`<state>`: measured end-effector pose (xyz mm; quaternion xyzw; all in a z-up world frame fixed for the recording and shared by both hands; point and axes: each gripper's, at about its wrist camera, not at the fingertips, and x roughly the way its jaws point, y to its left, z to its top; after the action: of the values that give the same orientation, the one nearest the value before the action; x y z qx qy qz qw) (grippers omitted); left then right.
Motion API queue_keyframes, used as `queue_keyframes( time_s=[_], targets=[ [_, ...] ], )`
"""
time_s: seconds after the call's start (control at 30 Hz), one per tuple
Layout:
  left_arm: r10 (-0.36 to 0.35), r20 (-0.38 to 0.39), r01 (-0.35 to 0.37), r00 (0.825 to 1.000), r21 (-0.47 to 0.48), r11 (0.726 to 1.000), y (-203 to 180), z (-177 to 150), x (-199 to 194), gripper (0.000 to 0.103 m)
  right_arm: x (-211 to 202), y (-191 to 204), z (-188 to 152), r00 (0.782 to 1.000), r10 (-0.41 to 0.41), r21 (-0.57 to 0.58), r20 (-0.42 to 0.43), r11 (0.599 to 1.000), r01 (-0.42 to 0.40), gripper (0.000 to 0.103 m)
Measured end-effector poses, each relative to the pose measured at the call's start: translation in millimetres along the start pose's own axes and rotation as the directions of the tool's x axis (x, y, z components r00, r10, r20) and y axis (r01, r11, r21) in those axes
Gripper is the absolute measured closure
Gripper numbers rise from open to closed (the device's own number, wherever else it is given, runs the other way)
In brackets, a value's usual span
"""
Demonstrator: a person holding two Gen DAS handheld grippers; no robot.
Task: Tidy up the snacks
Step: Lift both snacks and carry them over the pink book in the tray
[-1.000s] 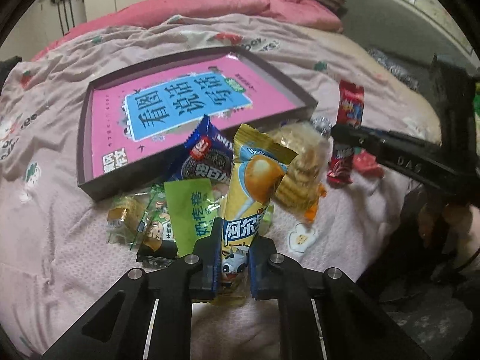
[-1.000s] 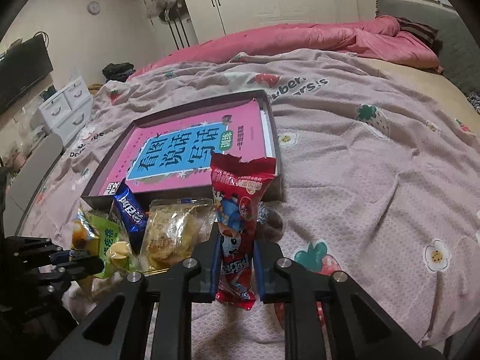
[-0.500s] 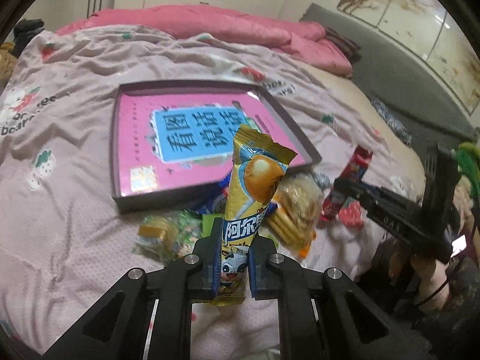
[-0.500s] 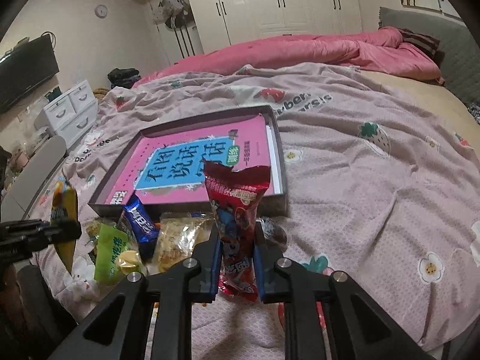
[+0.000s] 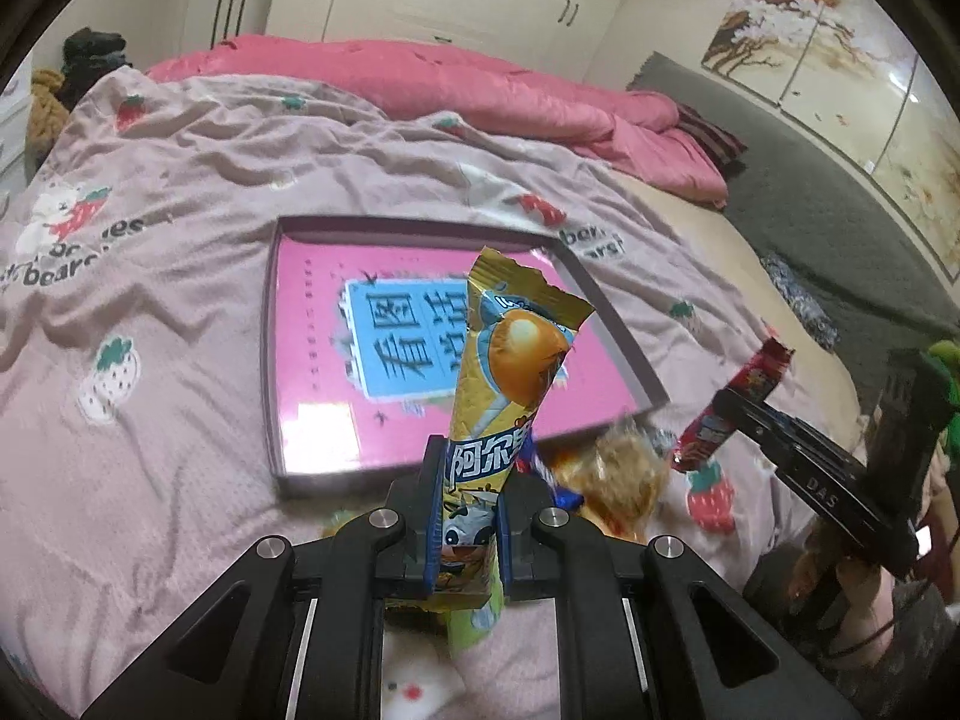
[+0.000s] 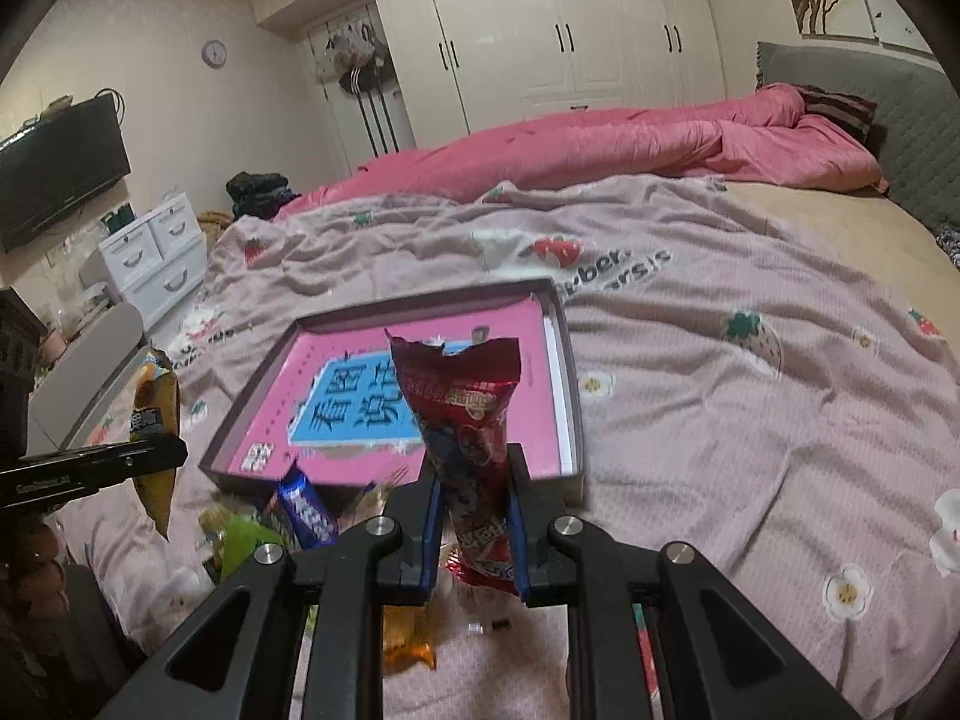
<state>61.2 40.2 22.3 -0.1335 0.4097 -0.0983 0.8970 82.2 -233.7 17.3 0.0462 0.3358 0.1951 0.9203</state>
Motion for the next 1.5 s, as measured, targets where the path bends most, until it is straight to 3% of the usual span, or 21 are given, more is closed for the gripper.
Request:
queue_keyframes(
  time_s=[0.4,0.9,1.5],
  targets=[
    [0.031,0.019,-0.030,0.999,-0.069,0.997,19.8,24.2,26.6,0.089,15.9,-2.3,28.8,0.999,-0.018,0.010,0.051,1.000,0.018,0.084],
    [0.072,-0.020,-0.074,0.997,-0.096,0.993,37.3,26.7,67.1,0.089,63.2,-6.6,21.0,0.997,-0.042,-0.003,-0.059,0.999,0.042,0.084],
    [0.085,-0.045,-0.090,0.995,-0.108,0.990,44.2,31.1,93.7,0.089,111.9,-18.1,25.2,0.992,-0.063,0.013,-0.106,0.998,0.064,0.084]
  ],
)
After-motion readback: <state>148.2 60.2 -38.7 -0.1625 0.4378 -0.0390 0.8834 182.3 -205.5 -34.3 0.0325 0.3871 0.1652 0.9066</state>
